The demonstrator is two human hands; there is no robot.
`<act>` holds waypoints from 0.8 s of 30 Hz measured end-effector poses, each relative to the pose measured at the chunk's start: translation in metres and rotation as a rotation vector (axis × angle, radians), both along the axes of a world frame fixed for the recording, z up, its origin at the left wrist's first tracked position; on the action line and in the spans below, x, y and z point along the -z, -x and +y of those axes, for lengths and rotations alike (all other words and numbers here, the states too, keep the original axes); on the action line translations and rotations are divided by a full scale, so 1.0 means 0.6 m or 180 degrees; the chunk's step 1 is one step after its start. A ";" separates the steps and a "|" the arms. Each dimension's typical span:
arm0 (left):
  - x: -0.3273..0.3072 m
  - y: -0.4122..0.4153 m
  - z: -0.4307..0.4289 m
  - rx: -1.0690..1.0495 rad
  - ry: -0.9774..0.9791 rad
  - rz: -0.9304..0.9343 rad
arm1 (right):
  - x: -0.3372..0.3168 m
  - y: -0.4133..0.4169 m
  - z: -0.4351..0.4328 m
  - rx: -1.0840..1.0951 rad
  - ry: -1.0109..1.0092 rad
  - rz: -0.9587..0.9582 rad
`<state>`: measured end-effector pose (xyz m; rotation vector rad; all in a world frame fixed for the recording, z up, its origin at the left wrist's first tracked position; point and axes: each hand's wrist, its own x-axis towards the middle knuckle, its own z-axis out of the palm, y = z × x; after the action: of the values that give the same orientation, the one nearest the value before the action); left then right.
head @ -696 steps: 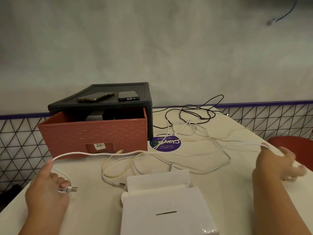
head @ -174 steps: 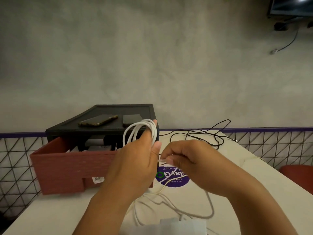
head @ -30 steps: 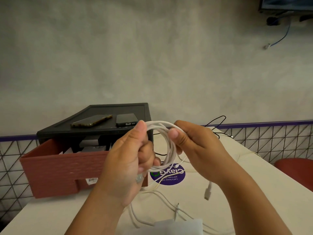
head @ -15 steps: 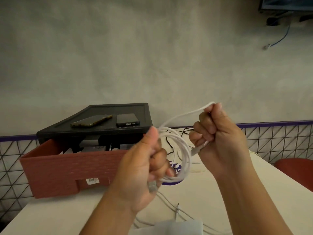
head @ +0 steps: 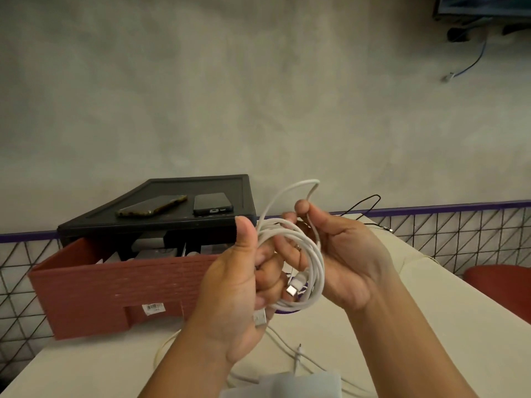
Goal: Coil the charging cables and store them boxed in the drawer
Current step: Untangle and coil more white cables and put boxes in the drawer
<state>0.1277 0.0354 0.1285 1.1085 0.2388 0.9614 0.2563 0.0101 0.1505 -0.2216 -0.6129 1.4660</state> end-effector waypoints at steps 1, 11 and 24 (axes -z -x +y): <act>-0.001 -0.001 -0.002 -0.0094 -0.0023 0.0030 | 0.001 0.005 -0.003 0.0133 0.0097 -0.0126; -0.016 0.014 0.016 -0.1124 -0.0229 -0.0094 | 0.009 0.038 -0.004 0.0868 0.0407 -0.2394; -0.018 0.024 0.020 -0.1538 -0.0809 0.0099 | 0.011 0.062 -0.012 0.0515 0.0338 -0.3135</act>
<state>0.1134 0.0473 0.1393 1.3291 0.4315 1.4336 0.2190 0.0028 0.1437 -1.0854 -1.2624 1.1696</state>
